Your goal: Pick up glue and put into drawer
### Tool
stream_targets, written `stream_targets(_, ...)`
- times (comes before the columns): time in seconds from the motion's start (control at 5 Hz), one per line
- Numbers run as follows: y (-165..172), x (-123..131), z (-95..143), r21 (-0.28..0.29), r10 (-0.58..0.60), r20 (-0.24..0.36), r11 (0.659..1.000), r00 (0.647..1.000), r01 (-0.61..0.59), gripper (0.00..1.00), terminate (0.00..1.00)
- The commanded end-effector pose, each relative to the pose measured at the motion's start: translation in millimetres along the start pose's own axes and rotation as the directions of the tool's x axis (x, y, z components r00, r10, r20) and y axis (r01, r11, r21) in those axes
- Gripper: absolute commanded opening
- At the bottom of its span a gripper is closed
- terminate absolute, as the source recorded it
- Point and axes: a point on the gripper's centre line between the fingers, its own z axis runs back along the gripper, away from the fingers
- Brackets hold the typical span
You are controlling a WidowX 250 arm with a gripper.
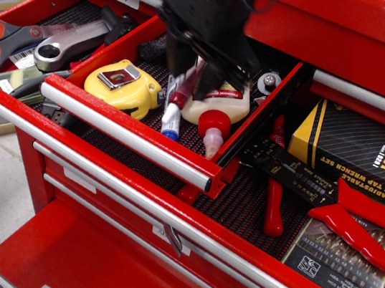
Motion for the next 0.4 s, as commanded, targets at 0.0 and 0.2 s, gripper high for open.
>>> stream_targets(0.0,5.6,8.3,11.5,0.009,0.030,0.047,0.999,0.998,-0.031,1.00,0.00)
stream_targets(0.2,5.6,8.3,11.5,0.009,0.030,0.047,0.999,0.998,-0.031,1.00,1.00)
